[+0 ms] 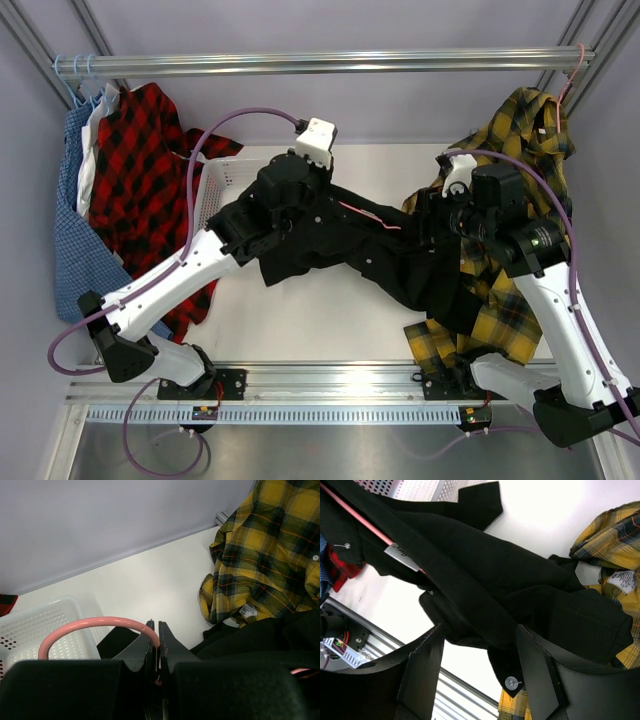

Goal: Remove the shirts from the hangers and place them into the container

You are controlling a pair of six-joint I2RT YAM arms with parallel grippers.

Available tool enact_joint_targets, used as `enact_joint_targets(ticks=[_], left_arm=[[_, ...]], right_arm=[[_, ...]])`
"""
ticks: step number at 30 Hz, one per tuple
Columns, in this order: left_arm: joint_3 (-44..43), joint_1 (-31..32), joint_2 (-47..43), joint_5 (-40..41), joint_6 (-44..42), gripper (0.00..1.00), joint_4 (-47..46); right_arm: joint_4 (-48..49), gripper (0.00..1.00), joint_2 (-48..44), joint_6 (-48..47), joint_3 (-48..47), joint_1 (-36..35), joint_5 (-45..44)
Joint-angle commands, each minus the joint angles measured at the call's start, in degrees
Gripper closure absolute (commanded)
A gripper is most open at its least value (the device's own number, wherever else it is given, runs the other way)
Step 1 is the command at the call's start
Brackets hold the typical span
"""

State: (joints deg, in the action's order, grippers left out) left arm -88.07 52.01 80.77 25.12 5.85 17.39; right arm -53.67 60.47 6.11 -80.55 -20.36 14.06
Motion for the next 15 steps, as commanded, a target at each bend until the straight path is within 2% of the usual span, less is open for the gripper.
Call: enact_joint_targets(ticks=[1, 6, 15], left_arm=[[-3.33, 0.29, -0.79, 0.54, -0.13, 1.00, -2.01], [-3.33, 0.29, -1.14, -0.16, 0.30, 1.00, -1.30], [-3.60, 0.29, -1.93, -0.25, 0.30, 1.00, -0.78]], right_arm=[[2.69, 0.34, 0.70, -1.54, -0.04, -0.82, -1.85], [3.04, 0.44, 1.32, -1.98, 0.57, -1.09, -1.94], [3.66, 0.49, 1.58, -2.59, 2.94, -1.09, -1.23]])
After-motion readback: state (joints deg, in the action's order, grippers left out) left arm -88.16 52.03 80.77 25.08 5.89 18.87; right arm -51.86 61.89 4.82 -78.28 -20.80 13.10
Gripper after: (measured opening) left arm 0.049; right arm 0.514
